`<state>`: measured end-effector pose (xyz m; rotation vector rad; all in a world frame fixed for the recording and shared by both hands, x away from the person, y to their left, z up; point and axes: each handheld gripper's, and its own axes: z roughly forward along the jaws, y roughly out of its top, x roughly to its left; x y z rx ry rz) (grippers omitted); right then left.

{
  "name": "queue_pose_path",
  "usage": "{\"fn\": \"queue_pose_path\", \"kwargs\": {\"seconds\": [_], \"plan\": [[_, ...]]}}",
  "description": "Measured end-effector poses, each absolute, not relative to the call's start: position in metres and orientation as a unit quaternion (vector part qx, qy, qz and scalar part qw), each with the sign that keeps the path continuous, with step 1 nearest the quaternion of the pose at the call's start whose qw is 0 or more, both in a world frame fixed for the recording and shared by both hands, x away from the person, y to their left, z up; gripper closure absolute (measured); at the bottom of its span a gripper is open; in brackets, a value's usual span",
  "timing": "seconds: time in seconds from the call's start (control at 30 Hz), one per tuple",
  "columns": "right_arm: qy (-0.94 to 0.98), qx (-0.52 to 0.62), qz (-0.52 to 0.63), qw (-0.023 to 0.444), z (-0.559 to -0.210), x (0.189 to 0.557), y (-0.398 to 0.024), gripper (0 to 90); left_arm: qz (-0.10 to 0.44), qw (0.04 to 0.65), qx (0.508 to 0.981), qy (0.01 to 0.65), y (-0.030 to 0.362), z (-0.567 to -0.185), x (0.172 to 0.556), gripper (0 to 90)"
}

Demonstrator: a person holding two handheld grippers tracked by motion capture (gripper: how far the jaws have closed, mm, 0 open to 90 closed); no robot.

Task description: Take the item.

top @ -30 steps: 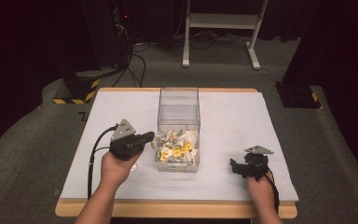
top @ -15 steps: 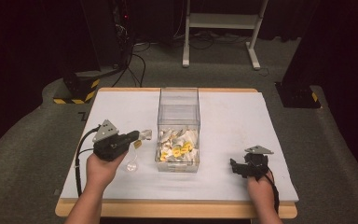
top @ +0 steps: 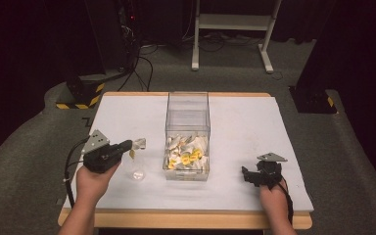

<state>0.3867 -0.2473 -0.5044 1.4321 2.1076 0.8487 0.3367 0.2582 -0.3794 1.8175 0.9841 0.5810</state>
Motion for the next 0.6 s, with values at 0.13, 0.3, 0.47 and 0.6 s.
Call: {"fn": "queue_pose_path", "kwargs": {"seconds": [0.13,0.3,0.47,0.6], "plan": [[0.764,0.52,0.308,0.226,-0.504,0.387,-0.247,12.1,0.239,0.476,0.744,0.403,0.262,-0.382,0.331,87.6],[0.765,0.519,0.308,0.226,-0.504,0.387,-0.247,12.1,0.236,0.473,0.747,0.404,0.264,-0.387,0.326,87.6],[0.764,0.519,0.308,0.226,-0.504,0.387,-0.247,12.1,0.231,0.467,0.75,0.407,0.265,-0.397,0.323,87.5],[0.765,0.519,0.308,0.226,-0.504,0.387,-0.247,12.1,0.225,0.463,0.752,0.413,0.266,-0.404,0.322,87.5]]}}
